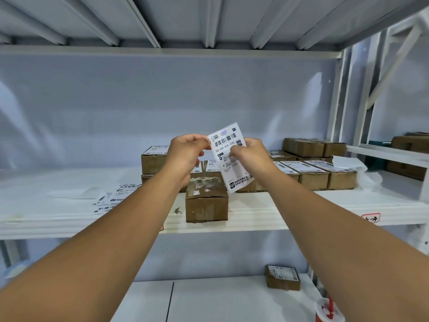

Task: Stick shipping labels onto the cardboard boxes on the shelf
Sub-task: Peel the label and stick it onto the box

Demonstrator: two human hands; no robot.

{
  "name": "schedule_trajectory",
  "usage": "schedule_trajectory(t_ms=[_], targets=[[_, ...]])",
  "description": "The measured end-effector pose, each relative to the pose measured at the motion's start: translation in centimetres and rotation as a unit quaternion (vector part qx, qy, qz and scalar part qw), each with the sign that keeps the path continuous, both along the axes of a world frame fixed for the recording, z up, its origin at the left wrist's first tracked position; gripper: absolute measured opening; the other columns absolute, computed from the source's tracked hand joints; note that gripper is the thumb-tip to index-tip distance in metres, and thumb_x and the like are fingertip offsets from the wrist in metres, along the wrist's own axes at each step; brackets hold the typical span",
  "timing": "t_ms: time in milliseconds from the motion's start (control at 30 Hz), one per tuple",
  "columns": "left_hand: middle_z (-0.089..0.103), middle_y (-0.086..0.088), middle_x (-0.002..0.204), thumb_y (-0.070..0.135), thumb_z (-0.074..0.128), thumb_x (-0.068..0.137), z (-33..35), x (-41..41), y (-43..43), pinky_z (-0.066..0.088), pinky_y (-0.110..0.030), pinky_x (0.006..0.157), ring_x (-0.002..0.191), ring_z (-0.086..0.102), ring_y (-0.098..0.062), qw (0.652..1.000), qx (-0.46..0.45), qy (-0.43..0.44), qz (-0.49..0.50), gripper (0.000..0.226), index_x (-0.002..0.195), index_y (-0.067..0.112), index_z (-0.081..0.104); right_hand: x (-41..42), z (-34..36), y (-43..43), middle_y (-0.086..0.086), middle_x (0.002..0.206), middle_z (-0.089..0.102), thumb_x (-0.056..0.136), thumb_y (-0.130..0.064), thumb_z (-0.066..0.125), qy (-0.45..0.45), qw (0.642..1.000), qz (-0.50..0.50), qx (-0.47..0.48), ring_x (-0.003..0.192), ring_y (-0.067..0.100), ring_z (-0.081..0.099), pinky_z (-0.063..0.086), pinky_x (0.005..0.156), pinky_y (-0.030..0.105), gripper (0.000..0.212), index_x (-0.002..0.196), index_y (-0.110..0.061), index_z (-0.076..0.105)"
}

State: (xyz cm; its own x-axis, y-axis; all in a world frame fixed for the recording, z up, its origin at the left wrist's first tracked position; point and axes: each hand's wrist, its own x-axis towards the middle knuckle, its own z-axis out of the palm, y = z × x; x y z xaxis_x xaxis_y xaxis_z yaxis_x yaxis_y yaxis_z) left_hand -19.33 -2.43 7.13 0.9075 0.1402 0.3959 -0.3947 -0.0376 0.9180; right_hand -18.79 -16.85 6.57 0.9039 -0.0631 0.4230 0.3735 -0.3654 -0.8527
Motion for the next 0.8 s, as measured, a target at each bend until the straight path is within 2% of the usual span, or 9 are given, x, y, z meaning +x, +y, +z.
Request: schedule_trajectory(t_ms=[100,167,200,267,333,433,600,700,800], targets=[[0.066,0.003,0.073,0.008,0.058,0.087,-0.1,0.1,-0.1,0.037,-0.026,0.061,0.071,0.044,-0.013,1.0,-0.008,0.001,-0.002,0.021,0.07,0.019,0.064,0.4,-0.3,0.3,-0.01,0.099,0.061,0.087,-0.019,0.06,-0.049,0.997,-0.049,-0.026,0.091,0.012,0.058,0.045,0.066,0.025,0.027,0.11,-0.029,0.052],[0.065,0.0,0.076,0.006,0.057,0.086,-0.2,0.2,-0.2,0.036,-0.025,0.06,0.07,0.044,-0.014,1.0,-0.014,-0.001,-0.003,0.021,0.069,0.017,0.063,0.7,-0.5,0.8,-0.004,0.11,0.046,0.083,-0.025,0.067,-0.12,0.982,-0.136,-0.059,0.108,0.015,0.04,0.039,0.08,0.027,0.048,0.124,-0.029,0.042],[0.064,-0.002,0.078,0.005,0.057,0.085,-0.3,0.3,-0.3,0.036,-0.025,0.059,0.07,0.044,-0.014,1.0,-0.017,-0.004,-0.003,0.021,0.069,0.017,0.063,0.5,-0.4,1.1,-0.001,0.112,0.042,0.082,-0.025,0.067,-0.157,0.97,-0.174,-0.067,0.109,0.016,0.035,0.034,0.081,0.025,0.049,0.124,-0.026,0.042],[0.062,-0.003,0.077,0.004,0.058,0.084,-0.4,0.4,-0.5,0.035,-0.025,0.059,0.069,0.044,-0.014,1.0,-0.022,-0.013,-0.004,0.02,0.069,0.016,0.063,0.2,-0.1,1.8,-0.002,0.103,0.049,0.085,-0.026,0.066,-0.183,0.968,-0.165,-0.049,0.099,0.013,0.043,0.033,0.074,0.02,0.031,0.111,-0.022,0.049],[0.06,-0.001,0.073,0.006,0.059,0.085,-0.5,0.5,-0.7,0.036,-0.024,0.059,0.067,0.046,-0.011,0.999,-0.027,-0.029,-0.008,0.019,0.07,0.016,0.062,-0.2,0.3,2.6,-0.009,0.084,0.06,0.089,-0.029,0.062,-0.147,0.987,-0.069,-0.009,0.077,0.005,0.055,0.037,0.061,0.014,0.011,0.096,-0.022,0.059],[0.061,0.0,0.074,0.009,0.058,0.088,-0.6,0.5,-0.7,0.037,-0.022,0.059,0.066,0.049,-0.01,0.998,-0.032,-0.055,-0.005,0.017,0.073,0.017,0.061,-0.5,0.2,3.6,-0.01,0.081,0.069,0.089,-0.034,0.063,-0.143,0.989,-0.019,0.002,0.078,0.004,0.062,0.045,0.068,0.014,0.016,0.09,-0.019,0.07],[0.061,-0.002,0.074,0.011,0.058,0.091,-0.9,0.0,-0.6,0.041,-0.011,0.057,0.063,0.054,-0.004,0.993,0.044,-0.111,-0.026,0.017,0.076,0.017,0.062,-0.3,0.1,3.9,-0.006,0.073,0.069,0.087,-0.024,0.065,-0.135,0.987,-0.028,0.086,0.078,0.013,0.066,0.056,0.082,0.035,0.012,0.076,-0.023,0.07],[0.062,-0.012,0.082,0.012,0.057,0.092,-0.8,0.1,-0.4,0.047,-0.029,0.073,0.077,0.057,-0.021,0.994,0.033,-0.105,-0.026,0.014,0.079,0.013,0.062,-0.3,0.0,3.8,0.0,0.07,0.067,0.088,-0.017,0.065,-0.115,0.984,0.014,0.138,0.071,0.016,0.065,0.058,0.076,0.034,0.015,0.075,-0.019,0.07],[0.061,-0.007,0.078,0.009,0.054,0.093,-0.9,0.2,-0.3,0.047,-0.031,0.073,0.075,0.057,-0.02,0.996,0.001,-0.084,-0.029,0.018,0.076,0.014,0.059,-0.5,0.1,3.6,0.0,0.064,0.061,0.089,-0.013,0.063,-0.097,0.98,0.033,0.169,0.06,0.012,0.057,0.052,0.067,0.026,0.014,0.076,-0.014,0.069]])
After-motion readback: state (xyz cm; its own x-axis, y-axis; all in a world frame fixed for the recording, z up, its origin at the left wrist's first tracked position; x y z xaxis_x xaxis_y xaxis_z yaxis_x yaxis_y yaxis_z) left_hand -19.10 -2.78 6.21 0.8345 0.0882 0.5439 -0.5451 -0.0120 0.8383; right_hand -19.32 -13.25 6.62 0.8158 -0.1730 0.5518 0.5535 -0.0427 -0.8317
